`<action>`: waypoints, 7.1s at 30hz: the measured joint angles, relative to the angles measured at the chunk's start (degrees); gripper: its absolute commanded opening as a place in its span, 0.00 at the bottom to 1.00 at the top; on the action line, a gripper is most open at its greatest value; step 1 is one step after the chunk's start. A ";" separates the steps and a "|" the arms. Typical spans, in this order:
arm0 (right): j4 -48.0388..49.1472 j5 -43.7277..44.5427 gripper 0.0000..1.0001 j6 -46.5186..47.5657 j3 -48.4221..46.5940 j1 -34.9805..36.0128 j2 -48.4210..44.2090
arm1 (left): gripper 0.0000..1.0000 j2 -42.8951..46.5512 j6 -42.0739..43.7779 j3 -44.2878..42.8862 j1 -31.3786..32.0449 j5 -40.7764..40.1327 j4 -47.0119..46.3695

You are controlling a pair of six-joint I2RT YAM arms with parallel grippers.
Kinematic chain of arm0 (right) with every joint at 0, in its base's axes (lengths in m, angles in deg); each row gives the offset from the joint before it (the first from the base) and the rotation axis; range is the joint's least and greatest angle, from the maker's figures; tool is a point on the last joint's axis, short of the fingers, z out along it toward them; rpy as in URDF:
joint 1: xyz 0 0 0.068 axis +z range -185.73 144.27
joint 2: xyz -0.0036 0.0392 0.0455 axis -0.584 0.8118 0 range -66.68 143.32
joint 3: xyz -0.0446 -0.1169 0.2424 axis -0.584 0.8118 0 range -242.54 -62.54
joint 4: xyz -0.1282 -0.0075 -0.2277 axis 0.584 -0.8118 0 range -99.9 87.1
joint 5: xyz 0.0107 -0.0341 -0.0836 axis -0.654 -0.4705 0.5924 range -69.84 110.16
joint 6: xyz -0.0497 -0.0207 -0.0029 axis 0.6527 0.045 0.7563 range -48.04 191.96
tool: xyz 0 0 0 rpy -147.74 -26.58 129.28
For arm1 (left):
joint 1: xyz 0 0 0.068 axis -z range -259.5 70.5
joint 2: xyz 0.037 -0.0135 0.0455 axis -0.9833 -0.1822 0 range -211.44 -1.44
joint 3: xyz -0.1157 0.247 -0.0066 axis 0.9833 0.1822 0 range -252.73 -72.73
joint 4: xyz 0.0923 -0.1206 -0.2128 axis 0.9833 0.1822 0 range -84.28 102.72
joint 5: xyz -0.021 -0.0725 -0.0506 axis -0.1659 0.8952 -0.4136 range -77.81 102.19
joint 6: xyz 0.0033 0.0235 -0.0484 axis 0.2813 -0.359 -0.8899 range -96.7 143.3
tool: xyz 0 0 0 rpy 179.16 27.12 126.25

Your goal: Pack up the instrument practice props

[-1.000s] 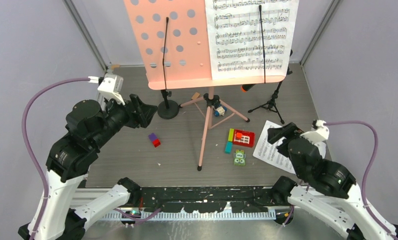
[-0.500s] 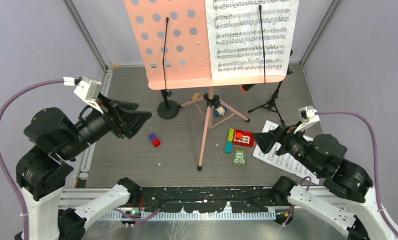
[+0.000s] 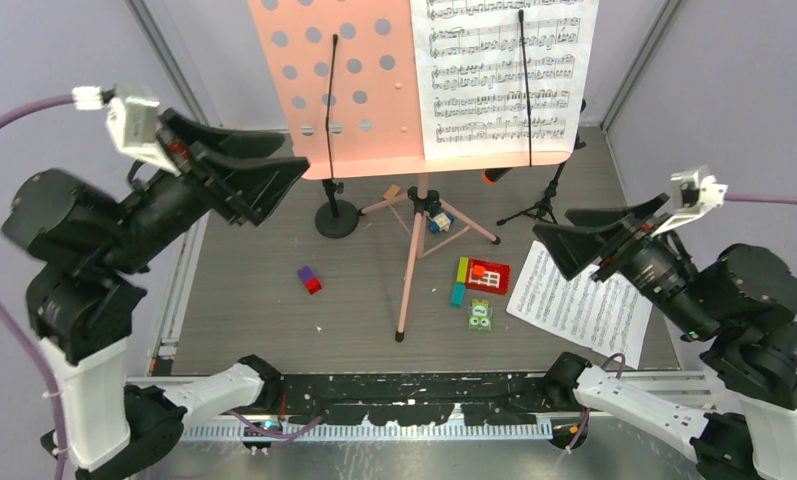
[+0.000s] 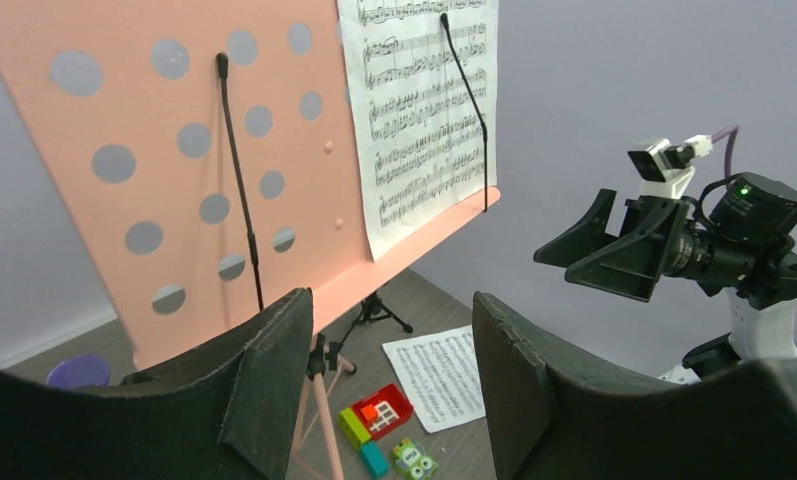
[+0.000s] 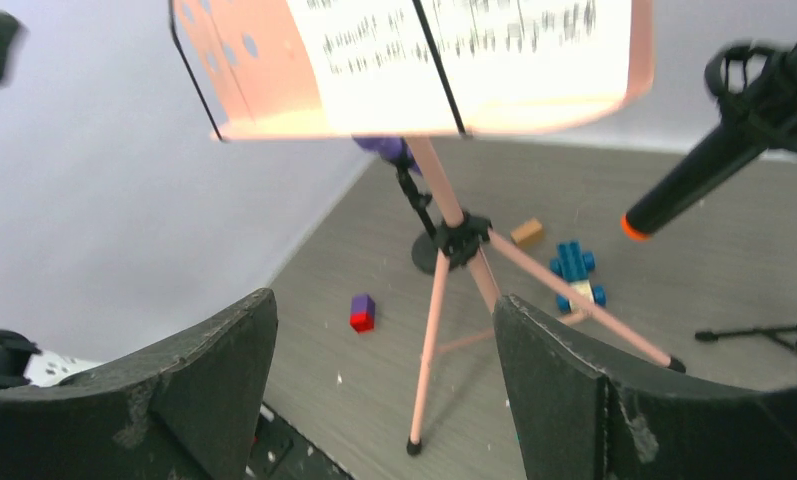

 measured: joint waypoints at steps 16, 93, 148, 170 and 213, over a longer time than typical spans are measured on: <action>-5.44 3.80 0.80 6.40 -32.76 0.00 26.38 | 0.51 -13.44 -4.52 -0.94 1.51 1.20 -6.56; -2.29 14.56 0.01 14.75 -44.87 -0.04 39.65 | 0.54 -18.14 -4.09 6.16 18.91 -24.98 -16.50; 1.18 14.14 0.04 15.82 -40.72 -0.07 37.83 | 0.28 -20.61 -6.54 9.57 19.28 -20.46 -20.52; 1.95 13.70 0.06 15.85 -39.50 -0.07 36.92 | 0.14 -22.77 -6.40 7.80 19.30 -21.27 -21.81; 4.50 13.60 0.07 16.85 -36.70 -0.07 35.63 | 0.54 -10.71 -4.92 18.01 19.28 -25.59 -21.73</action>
